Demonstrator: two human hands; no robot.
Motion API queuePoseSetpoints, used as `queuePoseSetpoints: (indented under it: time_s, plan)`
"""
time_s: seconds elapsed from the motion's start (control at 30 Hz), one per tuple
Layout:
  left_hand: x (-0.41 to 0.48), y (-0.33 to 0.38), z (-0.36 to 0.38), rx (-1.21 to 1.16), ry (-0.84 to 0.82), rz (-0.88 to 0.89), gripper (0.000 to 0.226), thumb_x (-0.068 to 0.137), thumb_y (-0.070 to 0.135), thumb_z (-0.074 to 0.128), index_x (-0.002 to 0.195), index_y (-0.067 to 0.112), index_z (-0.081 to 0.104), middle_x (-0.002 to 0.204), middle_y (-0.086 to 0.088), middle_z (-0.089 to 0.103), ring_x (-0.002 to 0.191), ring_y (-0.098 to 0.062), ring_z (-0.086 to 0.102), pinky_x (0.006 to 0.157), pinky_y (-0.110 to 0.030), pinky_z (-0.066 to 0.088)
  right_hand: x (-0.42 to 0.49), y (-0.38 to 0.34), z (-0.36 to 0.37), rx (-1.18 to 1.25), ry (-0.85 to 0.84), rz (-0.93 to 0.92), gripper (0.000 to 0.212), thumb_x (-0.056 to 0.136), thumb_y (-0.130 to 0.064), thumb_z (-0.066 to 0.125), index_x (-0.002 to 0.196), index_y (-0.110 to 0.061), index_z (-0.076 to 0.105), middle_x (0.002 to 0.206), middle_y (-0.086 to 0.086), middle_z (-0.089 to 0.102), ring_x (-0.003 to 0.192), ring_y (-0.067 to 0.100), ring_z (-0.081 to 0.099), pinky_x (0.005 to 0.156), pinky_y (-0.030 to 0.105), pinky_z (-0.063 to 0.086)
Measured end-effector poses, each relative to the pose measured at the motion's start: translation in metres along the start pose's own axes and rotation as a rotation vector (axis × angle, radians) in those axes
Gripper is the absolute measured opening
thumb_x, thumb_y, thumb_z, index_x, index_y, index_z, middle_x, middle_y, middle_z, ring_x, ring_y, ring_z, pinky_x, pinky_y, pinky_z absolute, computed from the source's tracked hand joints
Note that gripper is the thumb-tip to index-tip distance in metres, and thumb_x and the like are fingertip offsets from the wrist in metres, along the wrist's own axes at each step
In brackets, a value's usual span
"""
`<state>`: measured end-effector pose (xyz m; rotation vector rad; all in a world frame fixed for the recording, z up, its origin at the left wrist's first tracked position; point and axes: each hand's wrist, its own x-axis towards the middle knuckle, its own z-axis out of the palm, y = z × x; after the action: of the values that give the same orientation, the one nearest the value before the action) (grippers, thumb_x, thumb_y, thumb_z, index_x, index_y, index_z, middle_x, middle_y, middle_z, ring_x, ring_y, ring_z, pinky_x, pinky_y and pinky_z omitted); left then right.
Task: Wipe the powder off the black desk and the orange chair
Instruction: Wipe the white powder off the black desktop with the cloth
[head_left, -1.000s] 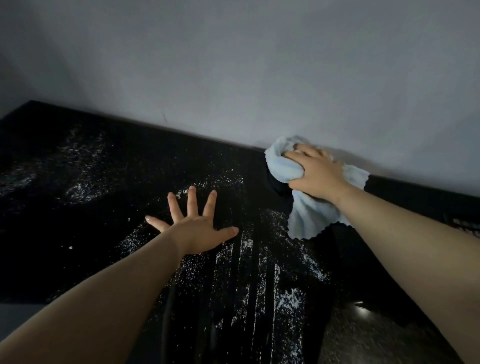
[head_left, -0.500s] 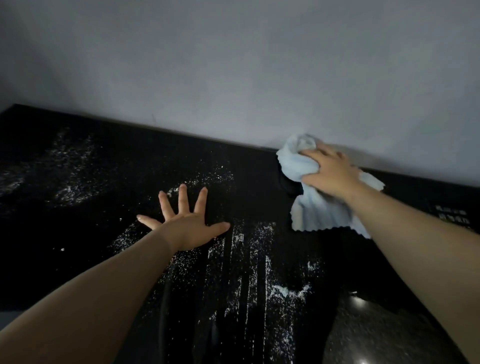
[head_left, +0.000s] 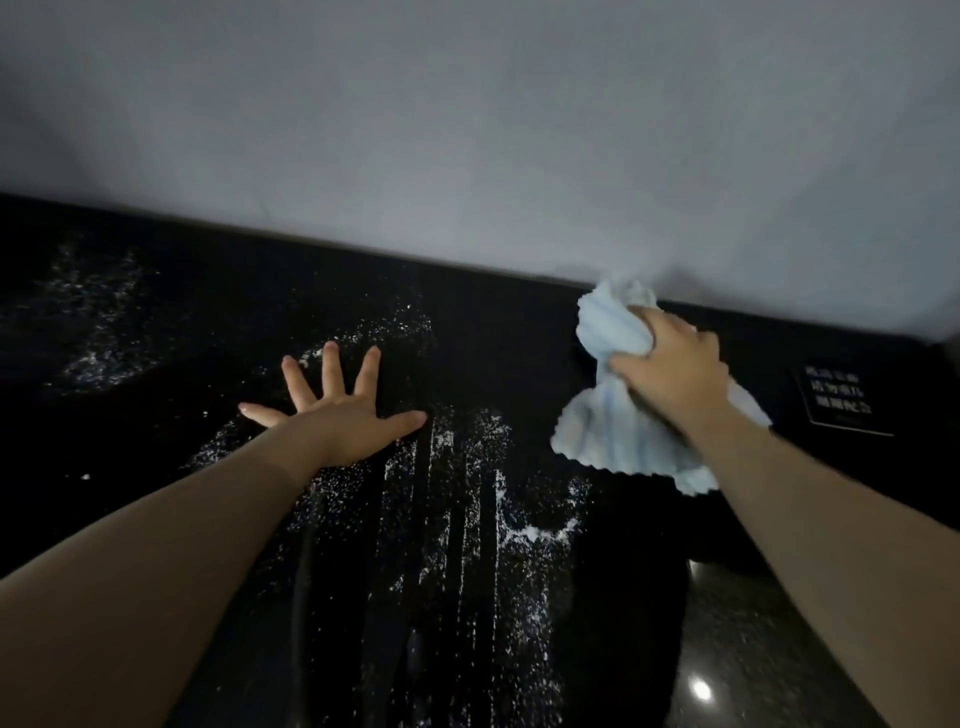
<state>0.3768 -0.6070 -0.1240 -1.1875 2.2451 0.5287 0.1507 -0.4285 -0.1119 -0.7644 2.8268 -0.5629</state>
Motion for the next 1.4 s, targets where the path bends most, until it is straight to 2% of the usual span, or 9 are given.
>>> queuePoseSetpoints:
  time_s: [0.2, 0.33, 0.4, 0.67, 0.87, 0.97, 1.07, 1.2, 1.4]
  plan:
    - [-0.003, 0.0, -0.003, 0.011, 0.024, -0.005, 0.091, 0.078, 0.081, 0.029, 0.143, 0.043, -0.022, 0.152, 0.003, -0.035, 0.139, -0.038, -0.029, 0.103, -0.074, -0.001, -0.057, -0.031, 0.032, 0.018, 0.035, -0.175, 0.047, 0.074, -0.036, 0.057, 0.121, -0.038, 0.055, 0.12, -0.002, 0.061, 0.11, 0.03, 0.05, 0.087, 0.039, 0.04]
    - [-0.016, -0.004, 0.011, 0.005, 0.058, 0.027, 0.078, 0.089, 0.069, 0.025, 0.147, 0.039, -0.018, 0.153, 0.005, -0.032, 0.14, -0.031, -0.03, 0.107, -0.07, -0.005, -0.105, -0.051, 0.03, 0.506, -0.205, -0.189, 0.053, 0.06, -0.042, 0.053, 0.113, -0.036, 0.059, 0.099, -0.01, 0.065, 0.1, 0.021, 0.056, 0.085, 0.037, 0.048]
    - [-0.027, -0.007, 0.02, 0.02, 0.035, 0.048, 0.075, 0.092, 0.066, 0.023, 0.147, 0.037, -0.017, 0.153, 0.006, -0.032, 0.141, -0.029, -0.029, 0.108, -0.067, -0.006, -0.103, -0.042, 0.014, 0.721, -0.075, -0.052, 0.052, 0.058, -0.037, 0.055, 0.109, -0.032, 0.061, 0.089, -0.01, 0.065, 0.09, 0.017, 0.058, 0.079, 0.027, 0.047]
    - [-0.048, -0.027, 0.034, 0.001, 0.095, 0.157, 0.058, 0.1, 0.048, 0.019, 0.151, 0.031, -0.005, 0.158, 0.011, -0.017, 0.145, -0.022, -0.019, 0.114, -0.059, -0.005, -0.127, 0.005, 0.025, 0.102, 0.141, -0.013, 0.032, 0.074, -0.038, 0.041, 0.099, -0.031, 0.059, 0.096, 0.0, 0.066, 0.095, 0.032, 0.058, 0.082, 0.044, 0.049]
    - [-0.056, -0.034, 0.053, 0.038, 0.203, 0.191, 0.059, 0.101, 0.044, 0.019, 0.151, 0.028, -0.005, 0.158, 0.013, -0.014, 0.146, -0.019, -0.017, 0.116, -0.054, -0.004, -0.169, -0.056, 0.048, 0.679, -0.122, -0.153, 0.033, 0.068, -0.036, 0.051, 0.099, -0.037, 0.06, 0.092, -0.012, 0.065, 0.09, 0.008, 0.061, 0.079, 0.035, 0.053]
    - [-0.058, -0.036, 0.06, 0.053, 0.257, 0.214, 0.059, 0.101, 0.045, 0.018, 0.151, 0.029, -0.007, 0.158, 0.013, -0.014, 0.145, -0.017, -0.018, 0.117, -0.051, -0.006, -0.153, -0.056, 0.023, 0.992, 0.031, -0.063, 0.033, 0.063, -0.023, 0.055, 0.095, -0.031, 0.06, 0.079, -0.019, 0.062, 0.07, -0.004, 0.057, 0.069, 0.011, 0.046]
    - [-0.057, -0.04, 0.062, 0.063, 0.29, 0.238, 0.058, 0.101, 0.045, 0.018, 0.15, 0.031, -0.009, 0.158, 0.014, -0.014, 0.145, -0.016, -0.018, 0.117, -0.049, -0.007, -0.113, -0.038, 0.005, 0.73, 0.172, -0.035, 0.043, 0.067, -0.03, 0.055, 0.108, -0.023, 0.06, 0.088, -0.015, 0.061, 0.089, 0.007, 0.056, 0.082, 0.014, 0.045]
    - [-0.055, -0.045, 0.059, 0.08, 0.277, 0.261, 0.057, 0.101, 0.044, 0.018, 0.15, 0.032, -0.008, 0.158, 0.015, -0.014, 0.145, -0.016, -0.018, 0.118, -0.048, -0.007, -0.077, -0.042, 0.021, 0.027, -0.114, -0.033, 0.056, 0.081, -0.035, 0.054, 0.134, -0.04, 0.036, 0.145, -0.011, 0.035, 0.128, 0.033, 0.033, 0.099, 0.052, 0.035]
    - [-0.053, -0.045, 0.058, 0.069, 0.274, 0.257, 0.058, 0.101, 0.043, 0.021, 0.151, 0.032, -0.006, 0.158, 0.015, -0.012, 0.146, -0.016, -0.016, 0.118, -0.049, -0.006, -0.097, -0.07, 0.041, -0.179, -0.322, -0.429, 0.062, 0.081, -0.034, 0.058, 0.139, -0.045, 0.037, 0.149, -0.015, 0.034, 0.133, 0.027, 0.028, 0.102, 0.045, 0.033]
